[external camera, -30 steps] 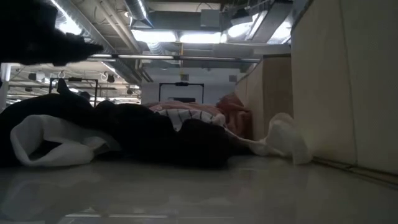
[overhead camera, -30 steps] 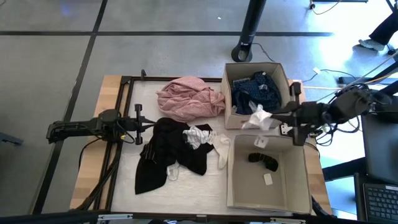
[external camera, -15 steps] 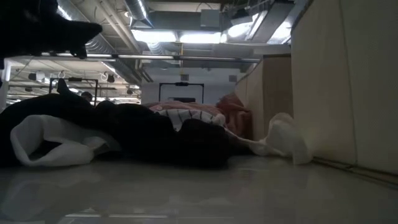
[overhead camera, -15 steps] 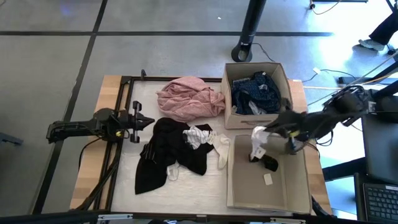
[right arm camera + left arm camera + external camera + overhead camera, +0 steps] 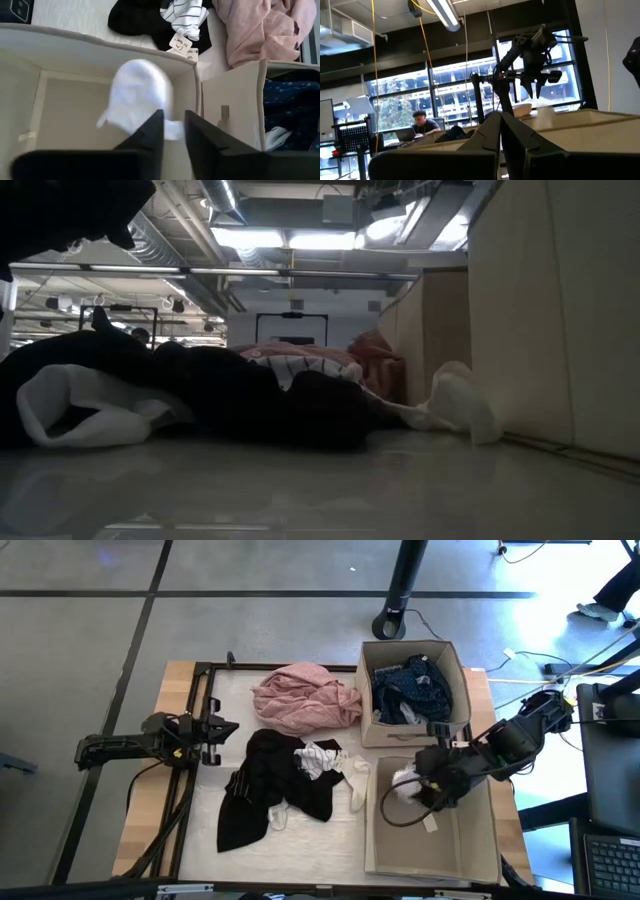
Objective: Sort clothes
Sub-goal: Put the white sock into the bottom laundry organizer
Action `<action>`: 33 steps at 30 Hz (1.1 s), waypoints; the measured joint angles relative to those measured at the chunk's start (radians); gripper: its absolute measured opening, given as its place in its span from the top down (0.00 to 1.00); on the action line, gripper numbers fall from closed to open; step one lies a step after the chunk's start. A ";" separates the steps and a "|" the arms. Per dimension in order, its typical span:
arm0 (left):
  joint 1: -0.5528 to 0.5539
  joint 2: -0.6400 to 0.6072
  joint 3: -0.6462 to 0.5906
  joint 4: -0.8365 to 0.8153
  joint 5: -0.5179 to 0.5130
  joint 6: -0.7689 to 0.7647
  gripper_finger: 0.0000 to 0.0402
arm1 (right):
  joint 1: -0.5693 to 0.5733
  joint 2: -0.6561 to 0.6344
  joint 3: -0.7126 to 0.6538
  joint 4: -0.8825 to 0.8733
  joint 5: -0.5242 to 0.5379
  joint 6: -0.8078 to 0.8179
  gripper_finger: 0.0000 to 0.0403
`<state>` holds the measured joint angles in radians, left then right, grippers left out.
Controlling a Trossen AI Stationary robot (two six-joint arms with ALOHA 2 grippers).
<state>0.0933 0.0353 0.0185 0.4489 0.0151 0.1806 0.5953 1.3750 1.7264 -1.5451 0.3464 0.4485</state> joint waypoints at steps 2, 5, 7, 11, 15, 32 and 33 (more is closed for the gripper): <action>0.000 0.000 0.000 0.008 0.000 0.002 0.99 | 0.000 0.000 0.000 0.004 0.000 0.022 0.72; 0.000 0.000 0.000 0.015 0.000 0.003 0.99 | 0.000 -0.001 0.000 0.013 -0.018 0.049 0.61; 0.000 0.000 0.000 0.016 -0.001 0.009 0.99 | -0.003 -0.003 0.000 0.053 0.002 0.043 0.55; 0.000 0.000 0.000 0.038 -0.001 0.050 0.99 | -0.041 0.015 0.000 0.195 0.062 -0.074 0.47; 0.000 0.000 0.000 0.074 -0.001 0.056 0.99 | -0.100 0.076 0.000 0.337 0.078 -0.275 0.44; 0.000 0.000 0.000 0.078 -0.002 0.036 0.99 | -0.377 0.414 0.000 0.493 -0.101 -0.610 0.45; 0.000 0.000 0.000 0.077 -0.002 0.036 0.99 | -0.386 0.433 0.000 0.493 -0.122 -0.610 0.45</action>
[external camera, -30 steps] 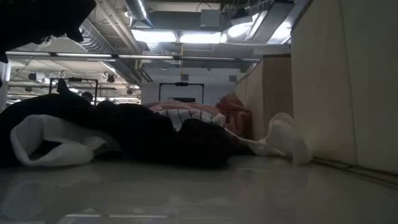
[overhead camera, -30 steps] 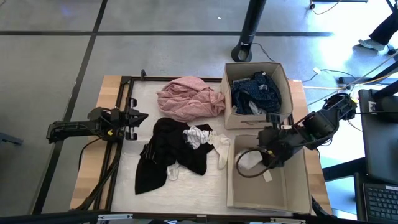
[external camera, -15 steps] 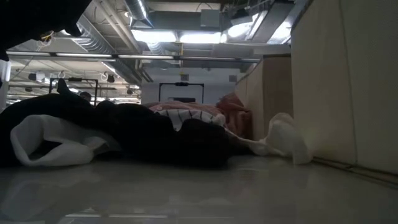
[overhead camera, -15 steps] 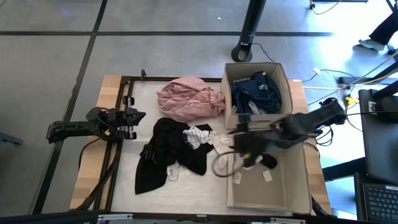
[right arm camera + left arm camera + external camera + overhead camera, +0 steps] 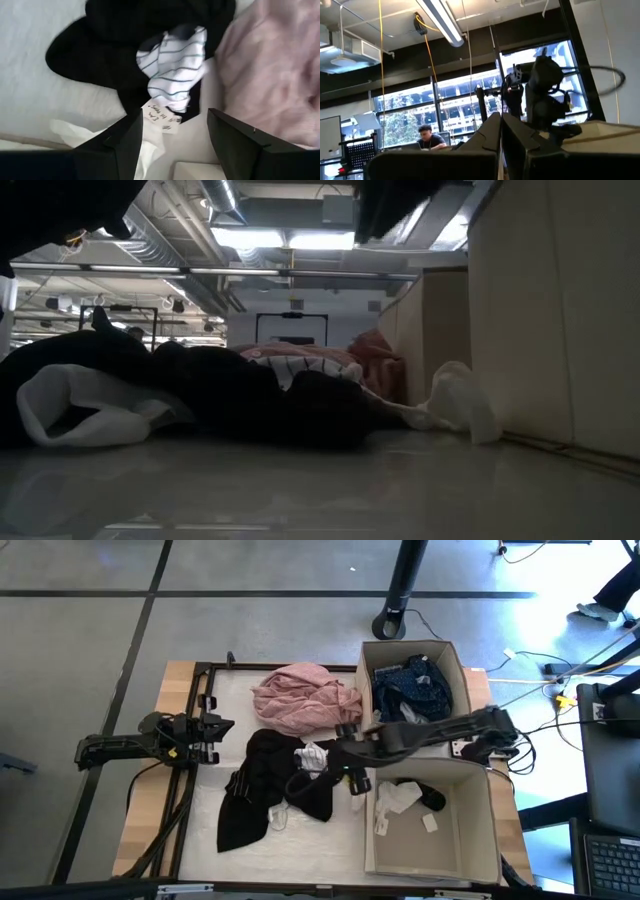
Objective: Sort clothes
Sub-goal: Put the white sock into the bottom laundry organizer
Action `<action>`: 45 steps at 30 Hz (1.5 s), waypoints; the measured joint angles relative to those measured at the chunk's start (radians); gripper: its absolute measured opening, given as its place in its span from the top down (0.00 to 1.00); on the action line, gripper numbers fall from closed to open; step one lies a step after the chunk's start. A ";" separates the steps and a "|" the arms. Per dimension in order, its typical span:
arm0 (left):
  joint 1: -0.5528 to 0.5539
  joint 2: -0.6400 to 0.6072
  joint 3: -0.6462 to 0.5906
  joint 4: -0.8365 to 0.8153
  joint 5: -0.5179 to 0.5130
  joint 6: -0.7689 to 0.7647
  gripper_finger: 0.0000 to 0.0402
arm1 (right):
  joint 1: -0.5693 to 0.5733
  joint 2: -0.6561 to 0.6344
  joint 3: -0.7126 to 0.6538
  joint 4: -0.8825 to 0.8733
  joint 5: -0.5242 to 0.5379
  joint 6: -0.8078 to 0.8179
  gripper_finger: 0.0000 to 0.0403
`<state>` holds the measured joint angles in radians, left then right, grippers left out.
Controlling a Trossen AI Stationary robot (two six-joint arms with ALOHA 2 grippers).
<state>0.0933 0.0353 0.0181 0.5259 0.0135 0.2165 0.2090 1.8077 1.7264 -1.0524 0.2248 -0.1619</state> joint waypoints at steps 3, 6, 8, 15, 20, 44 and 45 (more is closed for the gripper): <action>0.000 0.000 0.000 -0.002 0.000 0.000 0.99 | -0.022 0.053 0.000 -0.016 -0.051 0.002 0.45; 0.000 0.000 0.000 -0.010 0.000 0.000 0.99 | -0.029 0.096 0.000 -0.055 -0.081 0.017 0.45; 0.000 0.000 0.000 -0.012 0.000 0.000 0.99 | -0.030 0.123 0.000 -0.088 -0.086 0.030 0.45; 0.000 0.000 0.000 -0.013 0.000 -0.011 0.99 | -0.033 0.210 0.000 -0.159 -0.086 0.052 0.45; 0.000 0.000 0.000 -0.014 0.000 -0.014 0.99 | -0.033 0.271 0.000 -0.166 -0.115 0.054 0.45; 0.000 0.000 0.000 -0.018 0.000 -0.023 0.99 | -0.032 0.449 0.003 -0.180 -0.132 -0.072 0.92; 0.000 0.000 0.000 -0.018 0.000 -0.024 0.99 | -0.032 0.448 0.003 -0.182 -0.130 -0.080 0.95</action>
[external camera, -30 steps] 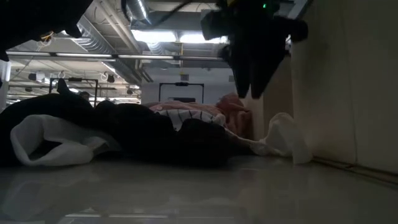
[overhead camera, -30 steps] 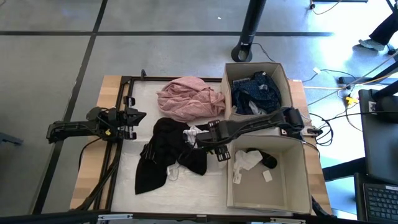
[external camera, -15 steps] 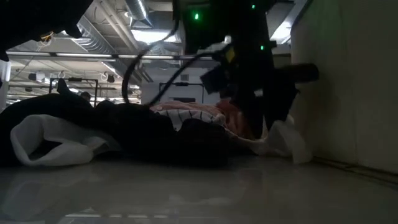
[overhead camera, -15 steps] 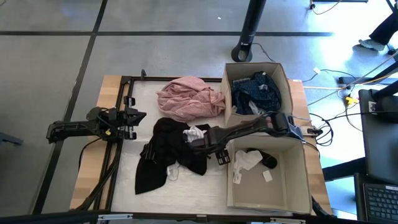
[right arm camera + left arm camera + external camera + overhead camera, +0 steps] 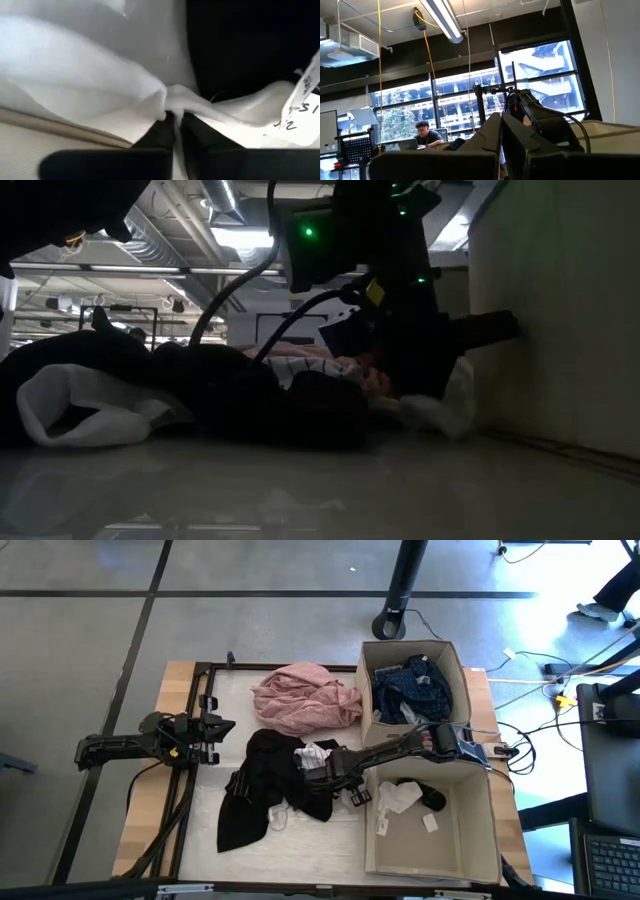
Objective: Sort clothes
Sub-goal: Put the white sock into the bottom laundry organizer
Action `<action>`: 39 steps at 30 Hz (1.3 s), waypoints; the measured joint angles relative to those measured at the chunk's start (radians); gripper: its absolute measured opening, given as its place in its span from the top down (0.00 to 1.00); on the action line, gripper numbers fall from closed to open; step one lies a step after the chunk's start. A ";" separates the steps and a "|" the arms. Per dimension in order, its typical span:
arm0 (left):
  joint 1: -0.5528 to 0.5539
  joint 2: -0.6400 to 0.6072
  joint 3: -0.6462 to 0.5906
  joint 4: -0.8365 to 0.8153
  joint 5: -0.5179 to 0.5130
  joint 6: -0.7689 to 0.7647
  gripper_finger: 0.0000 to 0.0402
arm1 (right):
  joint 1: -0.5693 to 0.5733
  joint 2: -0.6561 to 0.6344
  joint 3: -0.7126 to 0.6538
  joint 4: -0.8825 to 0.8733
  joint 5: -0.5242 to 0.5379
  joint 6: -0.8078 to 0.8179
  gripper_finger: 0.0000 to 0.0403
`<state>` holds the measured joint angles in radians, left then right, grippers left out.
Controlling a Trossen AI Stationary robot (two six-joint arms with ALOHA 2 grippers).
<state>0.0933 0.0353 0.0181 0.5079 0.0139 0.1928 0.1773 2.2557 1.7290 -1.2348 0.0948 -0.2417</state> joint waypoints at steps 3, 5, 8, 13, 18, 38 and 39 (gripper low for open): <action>0.000 0.000 0.000 0.000 0.000 -0.002 0.99 | 0.013 -0.009 -0.001 -0.016 0.022 -0.005 0.95; 0.000 0.000 0.000 -0.001 0.000 -0.002 0.99 | 0.020 -0.026 -0.003 -0.023 0.033 -0.003 0.93; 0.000 0.000 0.000 -0.001 0.000 -0.002 0.99 | 0.034 -0.079 0.002 -0.042 0.036 0.002 0.93; 0.000 0.000 0.000 -0.003 0.000 -0.003 0.99 | 0.060 -0.151 0.066 -0.090 0.082 0.016 0.98; 0.000 0.000 0.000 -0.005 0.000 -0.003 0.99 | 0.087 -0.206 0.188 -0.160 0.163 0.041 0.95; 0.000 0.000 -0.001 -0.027 0.000 -0.016 0.99 | 0.256 -0.340 0.596 -0.337 0.418 0.143 0.96; 0.000 0.000 -0.001 -0.026 0.000 -0.016 0.99 | 0.266 -0.356 0.596 -0.337 0.432 0.151 0.95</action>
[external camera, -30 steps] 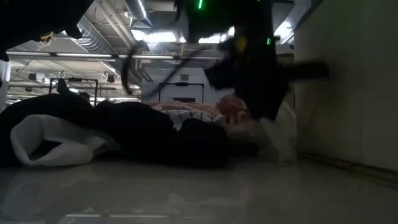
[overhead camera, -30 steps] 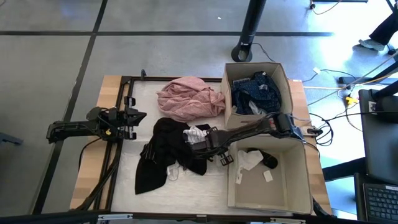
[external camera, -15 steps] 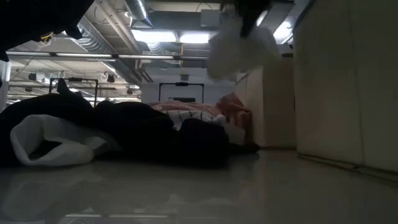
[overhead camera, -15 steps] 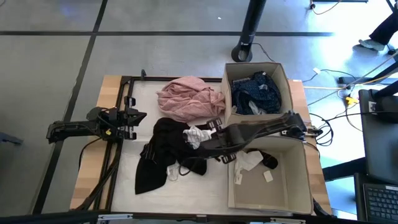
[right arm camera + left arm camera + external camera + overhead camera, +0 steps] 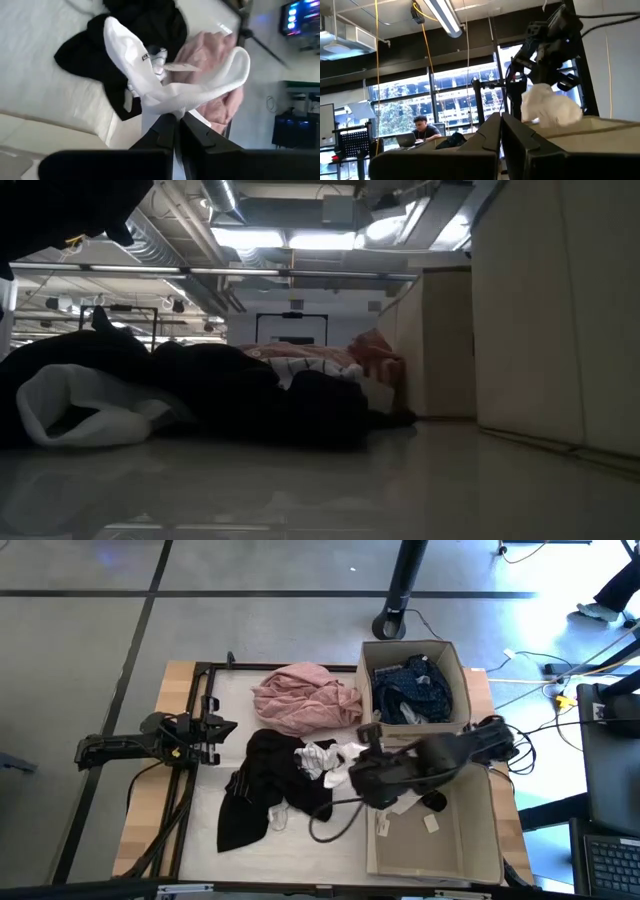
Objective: Sort clothes
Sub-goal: Put the white sock into the bottom laundry organizer
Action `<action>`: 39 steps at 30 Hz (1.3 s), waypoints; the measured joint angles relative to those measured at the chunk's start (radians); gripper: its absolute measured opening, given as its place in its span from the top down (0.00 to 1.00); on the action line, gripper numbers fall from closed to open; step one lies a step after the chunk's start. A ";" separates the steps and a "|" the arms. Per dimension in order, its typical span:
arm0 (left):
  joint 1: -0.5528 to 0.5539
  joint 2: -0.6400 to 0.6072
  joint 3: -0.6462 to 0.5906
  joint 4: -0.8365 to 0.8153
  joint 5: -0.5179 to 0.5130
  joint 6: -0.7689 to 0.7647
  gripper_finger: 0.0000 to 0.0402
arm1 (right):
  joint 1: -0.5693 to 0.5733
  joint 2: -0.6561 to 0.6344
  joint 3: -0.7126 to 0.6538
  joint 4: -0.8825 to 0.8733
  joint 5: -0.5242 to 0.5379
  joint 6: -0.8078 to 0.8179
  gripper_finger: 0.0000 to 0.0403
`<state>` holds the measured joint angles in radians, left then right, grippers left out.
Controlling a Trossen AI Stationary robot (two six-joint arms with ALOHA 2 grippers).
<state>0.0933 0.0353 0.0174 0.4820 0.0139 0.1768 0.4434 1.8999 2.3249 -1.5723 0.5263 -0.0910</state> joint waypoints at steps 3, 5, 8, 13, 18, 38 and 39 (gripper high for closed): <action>0.000 0.000 0.000 -0.001 0.000 0.001 0.99 | 0.028 -0.045 0.000 0.000 0.028 0.025 0.95; 0.000 0.000 0.000 0.000 0.000 0.001 0.99 | 0.048 -0.071 -0.002 0.001 0.035 0.046 0.95; 0.000 0.000 0.000 -0.001 0.000 0.003 0.99 | 0.076 -0.118 -0.034 0.002 0.061 0.092 0.95; 0.000 0.000 0.000 -0.001 0.000 0.003 0.99 | 0.126 -0.226 -0.176 0.002 0.066 0.212 0.95; 0.000 0.000 0.000 0.000 0.000 0.003 0.99 | 0.177 -0.348 -0.372 0.000 0.046 0.380 0.95; 0.000 0.000 0.000 -0.008 0.000 -0.013 0.99 | 0.355 -0.489 -0.822 0.022 -0.161 0.896 0.95; 0.000 0.000 0.000 -0.008 0.000 -0.013 0.99 | 0.355 -0.489 -0.825 0.017 -0.161 0.896 0.94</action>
<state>0.0933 0.0353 0.0174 0.4740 0.0142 0.1638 0.7986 1.4109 1.5001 -1.5551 0.3649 0.8048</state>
